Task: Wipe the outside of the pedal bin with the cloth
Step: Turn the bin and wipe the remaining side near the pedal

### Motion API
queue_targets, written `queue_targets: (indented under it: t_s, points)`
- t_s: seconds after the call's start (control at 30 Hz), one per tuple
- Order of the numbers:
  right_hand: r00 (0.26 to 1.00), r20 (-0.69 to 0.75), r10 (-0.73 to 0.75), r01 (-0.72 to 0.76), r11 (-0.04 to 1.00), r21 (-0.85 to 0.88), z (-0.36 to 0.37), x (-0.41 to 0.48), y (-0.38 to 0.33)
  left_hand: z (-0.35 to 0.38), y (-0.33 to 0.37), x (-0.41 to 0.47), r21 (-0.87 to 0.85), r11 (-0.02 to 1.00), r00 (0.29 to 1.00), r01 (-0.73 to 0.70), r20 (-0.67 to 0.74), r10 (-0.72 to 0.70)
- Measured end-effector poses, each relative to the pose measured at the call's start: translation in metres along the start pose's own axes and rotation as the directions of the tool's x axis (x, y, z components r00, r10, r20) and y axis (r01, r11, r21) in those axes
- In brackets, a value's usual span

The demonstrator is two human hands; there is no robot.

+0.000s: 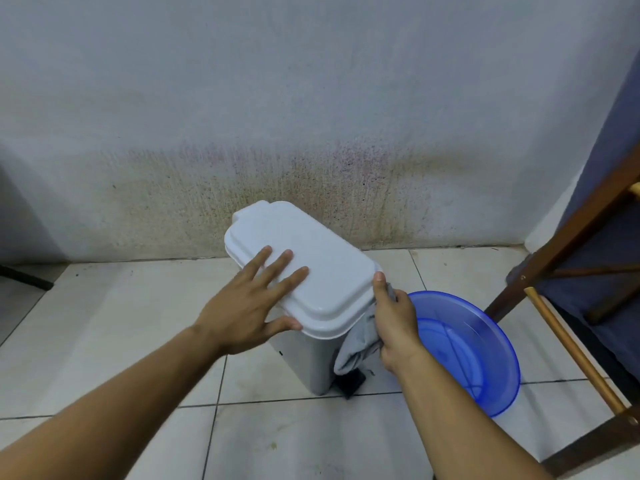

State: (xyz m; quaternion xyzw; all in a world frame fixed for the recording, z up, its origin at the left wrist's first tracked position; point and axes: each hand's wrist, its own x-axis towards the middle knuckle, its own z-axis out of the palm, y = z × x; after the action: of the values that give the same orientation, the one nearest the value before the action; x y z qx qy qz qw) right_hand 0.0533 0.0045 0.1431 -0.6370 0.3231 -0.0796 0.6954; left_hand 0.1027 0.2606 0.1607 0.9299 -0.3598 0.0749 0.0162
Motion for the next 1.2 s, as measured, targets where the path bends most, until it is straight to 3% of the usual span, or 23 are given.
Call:
queue_targets:
  t_s: [0.17,0.27,0.4,0.5,0.63,0.77,0.87,0.97,1.13,1.2]
  points:
    - [0.999,-0.022,-0.033,0.032,0.999,-0.036,0.004,0.003,0.003,0.002,0.065,0.011,0.111,0.947,0.946,0.302,-0.153,-0.284]
    - [0.995,-0.071,-0.066,0.061,0.996,-0.058,0.004,0.002,0.004,-0.002,0.085,0.023,0.145,0.909,0.913,0.390,-0.184,-0.363]
    - [0.987,-0.140,-0.083,0.070,0.993,-0.093,0.000,0.000,-0.005,-0.004,0.083,0.027,0.102,0.950,0.945,0.296,-0.179,-0.275]
    - [0.959,-0.177,-0.219,0.175,0.956,-0.235,-0.004,-0.005,-0.012,-0.002,0.059,0.022,0.027,0.982,0.974,0.188,-0.131,-0.183]
    - [0.879,-0.091,-0.468,0.357,0.772,-0.527,0.006,-0.023,-0.001,-0.005,0.051,0.017,-0.085,0.986,0.986,0.143,-0.074,-0.150]
    - [0.794,-0.044,-0.606,0.432,0.614,-0.661,0.022,-0.050,0.010,-0.008,0.056,0.017,-0.118,0.980,0.985,0.163,-0.039,-0.169]
    - [0.822,0.006,-0.569,0.419,0.598,-0.683,0.025,-0.069,0.012,-0.008,0.057,0.020,-0.137,0.975,0.984,0.176,-0.015,-0.180]
    - [0.799,0.196,-0.568,0.552,0.564,-0.614,0.034,-0.084,0.013,-0.011,0.058,0.026,-0.308,0.927,0.976,0.212,0.023,-0.215]
    - [0.799,0.423,-0.428,0.597,0.652,-0.468,0.047,-0.077,-0.011,-0.035,0.053,0.027,-0.588,0.740,0.945,0.327,0.181,-0.273]
    - [0.817,0.466,-0.339,0.539,0.736,-0.409,0.038,-0.071,-0.029,-0.039,0.051,0.023,-0.695,0.622,0.922,0.359,0.161,-0.352]
